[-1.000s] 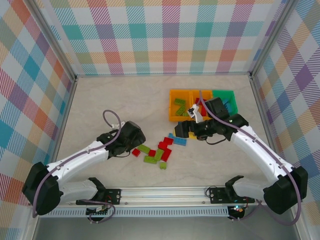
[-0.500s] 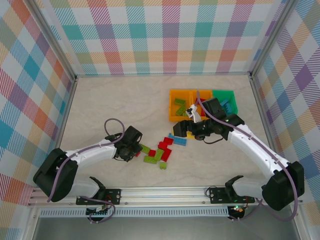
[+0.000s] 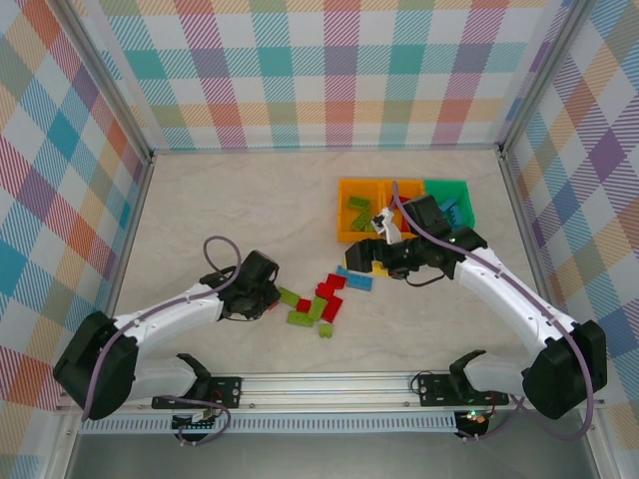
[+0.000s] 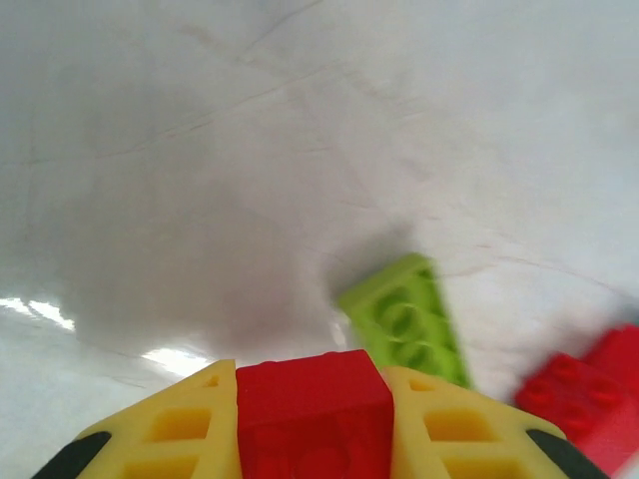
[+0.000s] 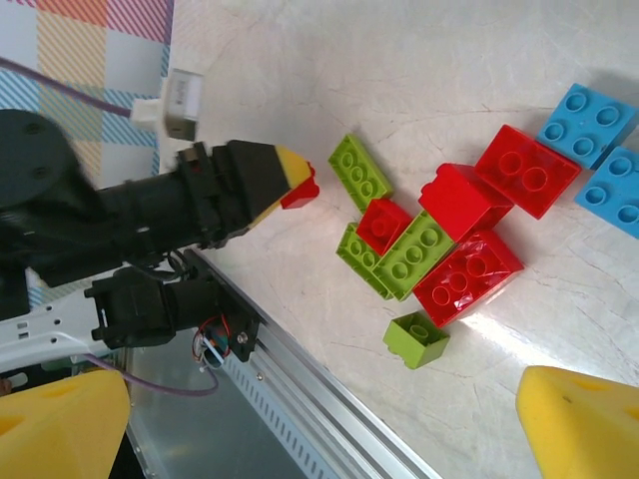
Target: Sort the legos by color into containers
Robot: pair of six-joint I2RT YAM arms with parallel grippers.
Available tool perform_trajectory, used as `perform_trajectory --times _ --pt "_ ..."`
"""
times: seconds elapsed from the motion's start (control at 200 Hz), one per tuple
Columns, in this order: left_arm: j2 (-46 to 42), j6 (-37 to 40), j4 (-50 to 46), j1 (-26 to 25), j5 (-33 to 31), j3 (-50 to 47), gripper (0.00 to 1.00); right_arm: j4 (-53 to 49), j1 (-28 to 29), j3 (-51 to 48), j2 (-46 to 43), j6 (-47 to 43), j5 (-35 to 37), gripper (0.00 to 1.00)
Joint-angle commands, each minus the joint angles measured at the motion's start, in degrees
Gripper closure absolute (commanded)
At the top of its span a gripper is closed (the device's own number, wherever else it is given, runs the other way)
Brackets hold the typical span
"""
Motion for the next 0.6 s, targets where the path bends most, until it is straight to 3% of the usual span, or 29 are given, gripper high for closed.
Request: perform_trajectory --times 0.0,0.215,0.48,0.595 --pt "-0.23 8.41 2.95 -2.31 -2.89 8.66 0.78 2.99 0.23 1.01 -0.98 1.30 3.24 0.00" --pt "16.70 21.00 10.29 -6.88 -1.53 28.76 0.81 9.37 0.22 -2.32 -7.27 6.26 14.37 0.00" --pt "42.39 31.45 12.81 -7.27 3.95 56.50 0.83 9.92 0.23 -10.90 -23.26 9.59 32.58 0.00" --pt "53.25 34.72 12.29 -7.38 6.68 70.11 0.83 8.37 0.23 -14.00 -29.74 9.98 36.78 0.00"
